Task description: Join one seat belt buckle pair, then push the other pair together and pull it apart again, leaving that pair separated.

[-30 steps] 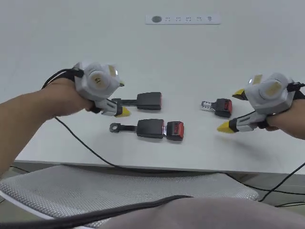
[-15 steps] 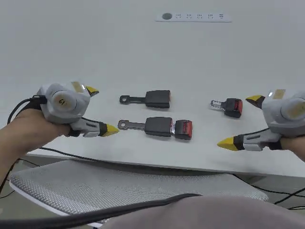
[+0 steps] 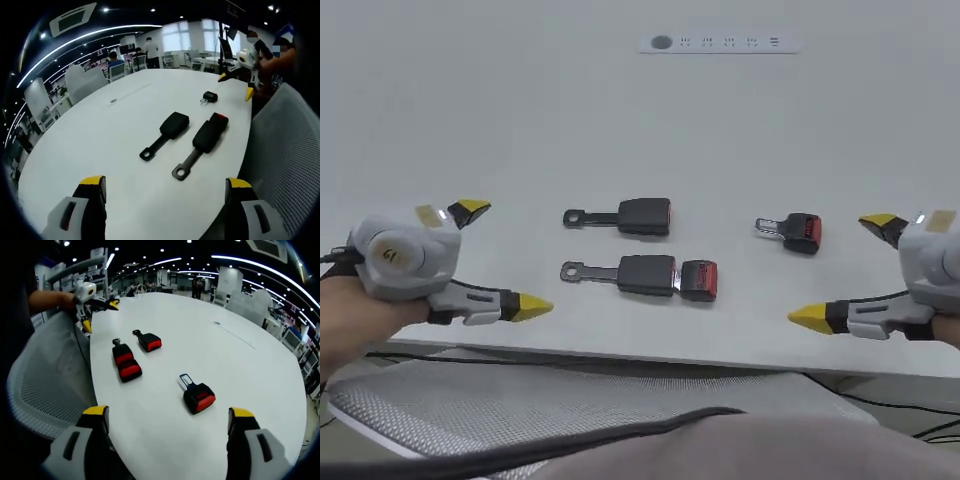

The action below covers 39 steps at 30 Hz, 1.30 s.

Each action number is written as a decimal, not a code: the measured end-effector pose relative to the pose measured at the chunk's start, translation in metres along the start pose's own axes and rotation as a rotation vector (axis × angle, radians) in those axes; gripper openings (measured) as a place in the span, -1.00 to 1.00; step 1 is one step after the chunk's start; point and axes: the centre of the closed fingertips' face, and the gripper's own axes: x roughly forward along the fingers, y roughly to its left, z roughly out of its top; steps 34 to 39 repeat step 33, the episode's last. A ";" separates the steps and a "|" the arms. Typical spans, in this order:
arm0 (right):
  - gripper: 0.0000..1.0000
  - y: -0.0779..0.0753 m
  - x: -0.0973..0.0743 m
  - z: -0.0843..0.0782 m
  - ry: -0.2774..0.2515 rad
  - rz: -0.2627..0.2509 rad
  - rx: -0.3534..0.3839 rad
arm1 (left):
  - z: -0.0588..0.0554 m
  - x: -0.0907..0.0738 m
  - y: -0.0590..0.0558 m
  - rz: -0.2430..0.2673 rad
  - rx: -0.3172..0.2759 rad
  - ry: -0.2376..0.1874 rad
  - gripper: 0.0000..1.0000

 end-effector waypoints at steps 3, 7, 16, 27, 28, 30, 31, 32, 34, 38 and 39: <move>1.00 0.001 0.000 -0.001 -0.003 -0.007 0.009 | -0.006 -0.002 -0.001 0.011 0.002 0.010 1.00; 1.00 0.003 0.001 0.000 -0.009 -0.013 0.026 | -0.005 -0.004 0.001 0.033 -0.002 -0.007 1.00; 1.00 0.013 0.005 0.006 -0.015 -0.007 0.026 | -0.002 -0.005 0.000 0.052 0.010 -0.028 1.00; 1.00 0.016 0.003 0.007 -0.019 -0.020 0.009 | -0.008 -0.002 -0.002 0.051 0.005 -0.020 0.99; 1.00 0.018 0.004 0.004 -0.014 -0.016 0.004 | -0.009 -0.001 -0.003 0.047 0.011 -0.014 0.98; 1.00 0.020 0.004 0.002 -0.010 -0.013 0.002 | -0.009 0.000 -0.004 0.043 0.006 -0.013 0.97; 1.00 0.020 0.003 0.002 -0.011 -0.015 0.004 | -0.010 0.001 -0.006 0.037 0.002 -0.013 0.97; 1.00 0.019 0.003 0.002 -0.015 -0.021 0.010 | -0.011 0.002 -0.007 0.030 0.006 -0.009 0.98; 1.00 0.017 0.003 0.003 -0.022 -0.029 0.024 | -0.011 0.002 -0.008 0.029 0.011 -0.004 0.98; 1.00 0.017 0.003 0.003 -0.022 -0.029 0.024 | -0.011 0.002 -0.008 0.029 0.011 -0.004 0.98; 1.00 0.017 0.003 0.003 -0.022 -0.029 0.024 | -0.011 0.002 -0.008 0.029 0.011 -0.004 0.98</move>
